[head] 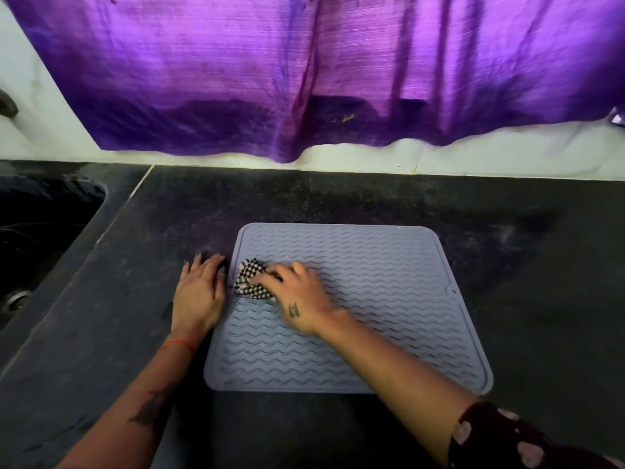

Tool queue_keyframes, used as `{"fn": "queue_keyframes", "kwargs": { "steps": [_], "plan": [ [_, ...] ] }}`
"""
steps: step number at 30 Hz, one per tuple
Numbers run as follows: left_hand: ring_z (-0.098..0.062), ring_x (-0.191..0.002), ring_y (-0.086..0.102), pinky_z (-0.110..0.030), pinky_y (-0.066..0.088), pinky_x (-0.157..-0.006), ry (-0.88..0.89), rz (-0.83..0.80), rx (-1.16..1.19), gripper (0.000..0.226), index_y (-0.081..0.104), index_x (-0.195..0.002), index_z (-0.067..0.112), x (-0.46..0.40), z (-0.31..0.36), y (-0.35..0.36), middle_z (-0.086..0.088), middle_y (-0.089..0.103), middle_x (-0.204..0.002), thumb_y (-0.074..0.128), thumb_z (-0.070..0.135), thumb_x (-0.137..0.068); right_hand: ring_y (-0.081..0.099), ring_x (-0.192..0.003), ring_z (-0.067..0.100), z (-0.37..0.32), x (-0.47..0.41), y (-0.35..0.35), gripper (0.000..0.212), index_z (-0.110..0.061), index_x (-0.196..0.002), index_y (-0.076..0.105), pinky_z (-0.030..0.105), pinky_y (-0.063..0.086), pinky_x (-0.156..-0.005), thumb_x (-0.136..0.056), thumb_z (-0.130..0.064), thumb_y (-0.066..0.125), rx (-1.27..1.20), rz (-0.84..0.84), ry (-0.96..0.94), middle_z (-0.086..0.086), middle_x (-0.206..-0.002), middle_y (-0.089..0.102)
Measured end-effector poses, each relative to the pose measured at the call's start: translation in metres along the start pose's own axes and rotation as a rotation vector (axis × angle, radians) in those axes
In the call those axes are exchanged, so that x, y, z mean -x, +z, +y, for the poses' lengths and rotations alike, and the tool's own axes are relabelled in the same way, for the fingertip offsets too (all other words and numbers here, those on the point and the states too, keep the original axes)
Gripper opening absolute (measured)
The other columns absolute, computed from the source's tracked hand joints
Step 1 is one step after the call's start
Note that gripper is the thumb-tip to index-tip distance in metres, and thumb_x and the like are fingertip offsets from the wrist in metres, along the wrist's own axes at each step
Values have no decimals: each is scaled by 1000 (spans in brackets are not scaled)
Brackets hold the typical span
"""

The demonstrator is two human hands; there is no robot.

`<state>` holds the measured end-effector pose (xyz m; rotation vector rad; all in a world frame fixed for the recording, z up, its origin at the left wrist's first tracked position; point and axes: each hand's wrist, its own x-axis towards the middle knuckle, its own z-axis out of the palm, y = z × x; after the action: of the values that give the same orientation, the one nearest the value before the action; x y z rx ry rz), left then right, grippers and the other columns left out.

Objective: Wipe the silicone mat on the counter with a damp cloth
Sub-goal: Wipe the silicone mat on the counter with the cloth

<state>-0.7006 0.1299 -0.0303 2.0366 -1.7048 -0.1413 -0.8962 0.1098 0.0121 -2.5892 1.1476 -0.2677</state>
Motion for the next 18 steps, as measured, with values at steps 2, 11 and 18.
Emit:
{"fn": "queue_keyframes", "kwargs": {
  "steps": [2,11,18],
  "plan": [
    [-35,-134,36,-42,16,-115,-2,1,7,52,55,-126,5,0,1,-1,-17,55,-131,29,32,-90,32,-122,30,-8,9,5,65,-31,-138,35,44,29,-98,-82,1,45,56,-9,-30,8,-142,36],
    [-35,-135,34,-43,15,-116,-10,-18,33,51,55,-127,6,-1,-1,1,-16,53,-133,31,30,-87,48,-108,23,-3,28,-10,57,-33,-128,51,39,41,-91,-82,0,52,-185,-94,-173,-1,-128,56],
    [-33,-136,33,-39,13,-116,-20,5,110,51,55,-127,7,1,-1,-1,-17,54,-133,30,32,-91,38,-115,26,-19,15,14,61,-35,-134,40,41,32,-93,-84,-1,50,-3,2,-76,2,-141,42]
  ]
}}
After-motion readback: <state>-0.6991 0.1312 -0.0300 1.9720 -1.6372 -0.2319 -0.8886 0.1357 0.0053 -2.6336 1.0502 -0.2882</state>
